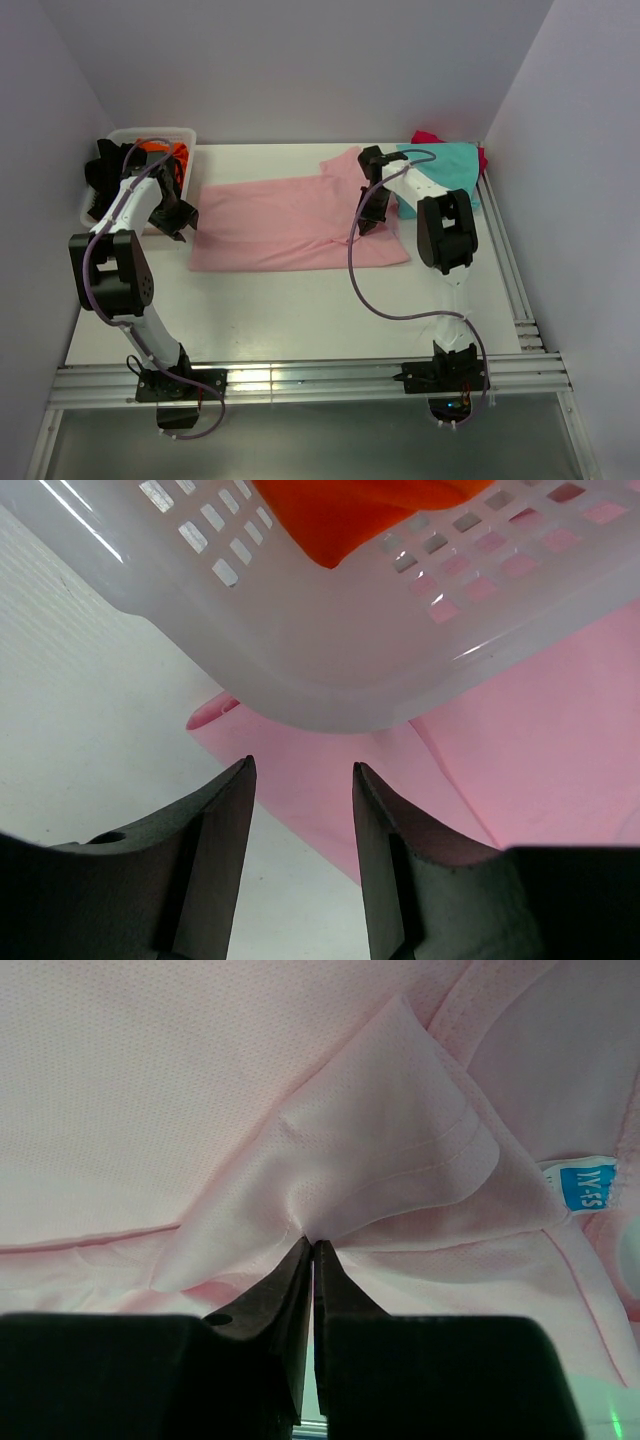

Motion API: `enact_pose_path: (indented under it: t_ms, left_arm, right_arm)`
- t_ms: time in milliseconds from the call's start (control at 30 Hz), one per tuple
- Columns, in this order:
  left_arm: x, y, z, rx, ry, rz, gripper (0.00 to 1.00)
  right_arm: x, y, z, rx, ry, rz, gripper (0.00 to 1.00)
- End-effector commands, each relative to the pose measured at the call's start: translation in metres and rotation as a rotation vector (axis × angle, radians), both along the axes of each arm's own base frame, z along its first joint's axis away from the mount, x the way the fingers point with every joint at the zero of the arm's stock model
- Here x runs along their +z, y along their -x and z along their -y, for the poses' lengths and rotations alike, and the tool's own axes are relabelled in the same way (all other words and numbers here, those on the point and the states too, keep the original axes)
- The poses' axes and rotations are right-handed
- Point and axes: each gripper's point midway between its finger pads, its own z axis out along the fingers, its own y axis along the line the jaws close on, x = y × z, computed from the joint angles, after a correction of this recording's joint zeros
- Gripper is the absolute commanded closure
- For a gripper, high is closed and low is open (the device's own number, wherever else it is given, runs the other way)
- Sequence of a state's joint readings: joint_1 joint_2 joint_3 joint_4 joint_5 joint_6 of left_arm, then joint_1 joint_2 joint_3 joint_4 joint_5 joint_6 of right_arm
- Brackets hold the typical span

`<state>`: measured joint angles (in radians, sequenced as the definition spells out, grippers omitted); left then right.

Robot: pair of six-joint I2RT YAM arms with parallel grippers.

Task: Fold and stack the t-shirts
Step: Fold the tshirt

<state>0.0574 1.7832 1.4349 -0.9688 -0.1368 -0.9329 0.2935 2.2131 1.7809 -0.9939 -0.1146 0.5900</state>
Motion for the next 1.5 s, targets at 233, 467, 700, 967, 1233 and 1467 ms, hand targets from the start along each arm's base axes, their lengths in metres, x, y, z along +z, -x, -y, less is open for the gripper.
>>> enact_pose_path:
  t_ms: [233, 467, 700, 967, 1233, 1467]
  left_arm:
    - [0.008, -0.012, -0.001, 0.000, -0.009, 0.034, 0.51]
    - [0.008, -0.012, -0.002, -0.008, -0.015, 0.022, 0.51]
    - [0.012, -0.012, -0.005, -0.025, -0.035, 0.012, 0.51]
    - [0.022, -0.019, -0.007, -0.039, -0.046, 0.023, 0.52]
    - [0.031, -0.025, -0.007, -0.047, -0.046, 0.052, 0.52]
    - [0.023, -0.019, -0.005, -0.058, -0.041, 0.057, 0.53]
  right_arm:
    - [0.026, -0.038, -0.006, -0.022, -0.034, 0.064, 0.92]
    - [0.019, -0.051, -0.020, -0.036, -0.112, 0.057, 0.86]
    - [0.034, -0.088, -0.043, -0.062, -0.236, 0.152, 0.37]
    - [0.089, -0.139, -0.055, -0.121, -0.407, 0.341, 0.30]
    - [0.115, -0.130, -0.035, -0.154, -0.388, 0.395, 0.32]
    - [0.100, -0.061, 0.007, -0.186, -0.209, 0.354, 0.93]
